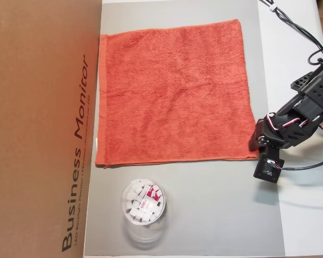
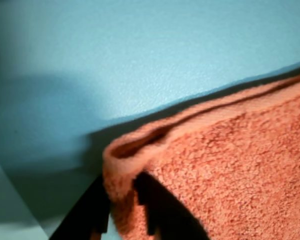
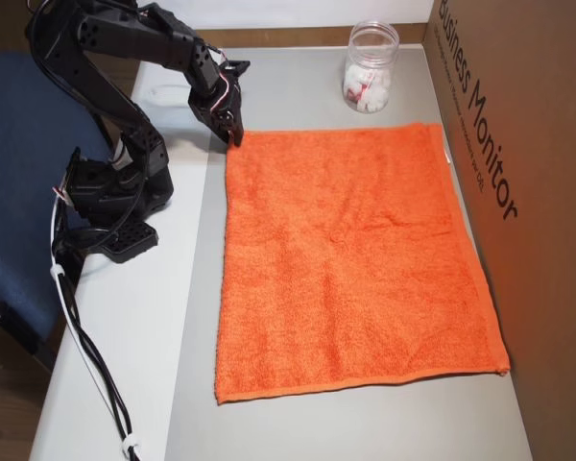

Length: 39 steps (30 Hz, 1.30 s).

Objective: Fold the blanket.

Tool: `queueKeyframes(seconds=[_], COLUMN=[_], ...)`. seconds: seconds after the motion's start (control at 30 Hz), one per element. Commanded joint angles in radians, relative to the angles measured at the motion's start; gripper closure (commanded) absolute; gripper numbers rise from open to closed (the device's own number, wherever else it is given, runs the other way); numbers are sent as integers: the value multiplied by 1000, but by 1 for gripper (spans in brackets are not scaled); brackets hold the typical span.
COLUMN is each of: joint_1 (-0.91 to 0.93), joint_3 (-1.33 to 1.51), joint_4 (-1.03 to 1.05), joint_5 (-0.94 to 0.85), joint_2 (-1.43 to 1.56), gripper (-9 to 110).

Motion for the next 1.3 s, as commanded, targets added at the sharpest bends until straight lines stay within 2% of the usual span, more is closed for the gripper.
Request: queueKeyframes(seconds=[0.0, 0.6, 1.27], joint_1=[-8, -9, 8], joint_3=[-28, -18, -35], joint_4=[9, 20, 407], joint_5=[3, 3, 3], joint_2=[5, 92, 541], gripper=[102, 102, 102])
